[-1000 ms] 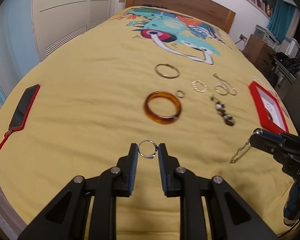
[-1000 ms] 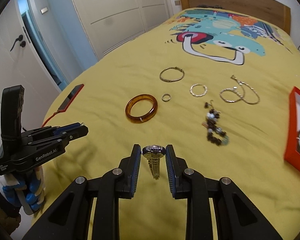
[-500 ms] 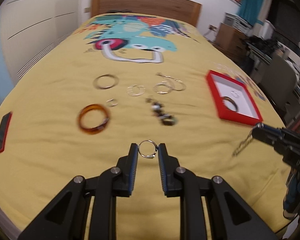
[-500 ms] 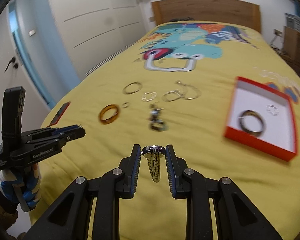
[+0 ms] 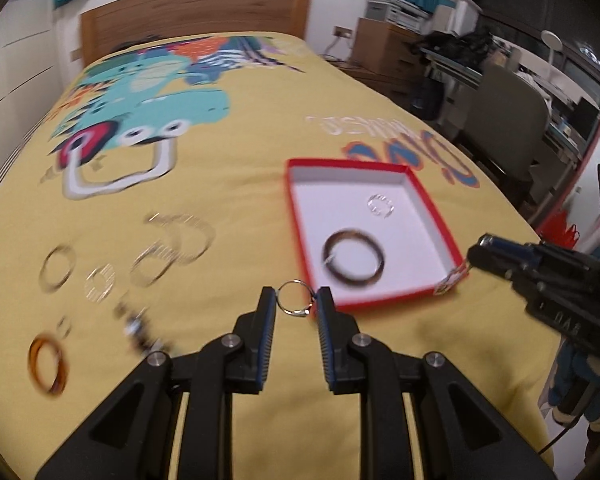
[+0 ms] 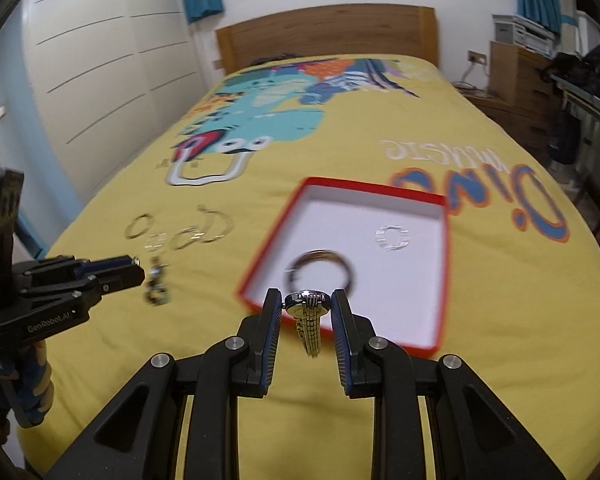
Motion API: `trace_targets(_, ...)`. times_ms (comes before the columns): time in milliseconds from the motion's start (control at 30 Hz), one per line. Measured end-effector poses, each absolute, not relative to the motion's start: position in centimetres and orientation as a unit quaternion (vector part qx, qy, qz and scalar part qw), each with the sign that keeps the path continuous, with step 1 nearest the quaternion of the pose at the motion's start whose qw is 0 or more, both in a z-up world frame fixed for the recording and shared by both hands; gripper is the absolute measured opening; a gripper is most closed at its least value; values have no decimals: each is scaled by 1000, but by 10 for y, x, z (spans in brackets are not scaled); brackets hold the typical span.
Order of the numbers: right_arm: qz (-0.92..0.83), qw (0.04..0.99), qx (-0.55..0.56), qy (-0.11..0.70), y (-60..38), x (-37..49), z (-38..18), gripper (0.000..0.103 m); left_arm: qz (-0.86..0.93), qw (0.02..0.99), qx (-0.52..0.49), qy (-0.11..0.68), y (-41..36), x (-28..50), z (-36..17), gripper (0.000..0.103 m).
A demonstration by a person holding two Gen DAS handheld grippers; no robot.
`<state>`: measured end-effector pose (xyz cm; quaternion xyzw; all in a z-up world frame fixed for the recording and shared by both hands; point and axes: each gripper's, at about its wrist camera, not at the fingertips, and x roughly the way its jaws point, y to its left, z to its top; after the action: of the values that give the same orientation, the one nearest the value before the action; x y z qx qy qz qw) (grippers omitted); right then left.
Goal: Organize jewelry
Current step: 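Carry the ring and watch into the red box and open both tools, then move both open tools back over the remaining jewelry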
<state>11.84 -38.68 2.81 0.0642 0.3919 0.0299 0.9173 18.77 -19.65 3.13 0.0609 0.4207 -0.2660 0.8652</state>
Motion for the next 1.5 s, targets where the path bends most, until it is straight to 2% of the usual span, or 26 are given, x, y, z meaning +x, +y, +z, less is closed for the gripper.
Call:
trace_targets(333,18,893,57,446,-430,189,-33,25,-276,842,84,456,-300,282,-22,19)
trace_targets(733,31,879,33,476,-433,222,-66,25,-241,833,106,486,-327,317,-71,20)
trace_targets(1000,33,876,24,480,-435,216,-61,26,-242,833,103,487,-328,318,-69,21)
trace_targets(1133,25,878,29,477,-440,207,-53,29,-251,831,90,489,-326,316,-61,34)
trace_targets(1200,21,879,30,475,-441,205,-49,30,-247,834,88,486,-324,313,-55,37)
trace_targets(1400,10,886,34,462,-442,183,-27,31,-254,846,59,465,-299,294,-17,37)
trace_targets(1500,3,894,54,446,-441,165,-9,38,-243,858,46,450,-274,280,5,37)
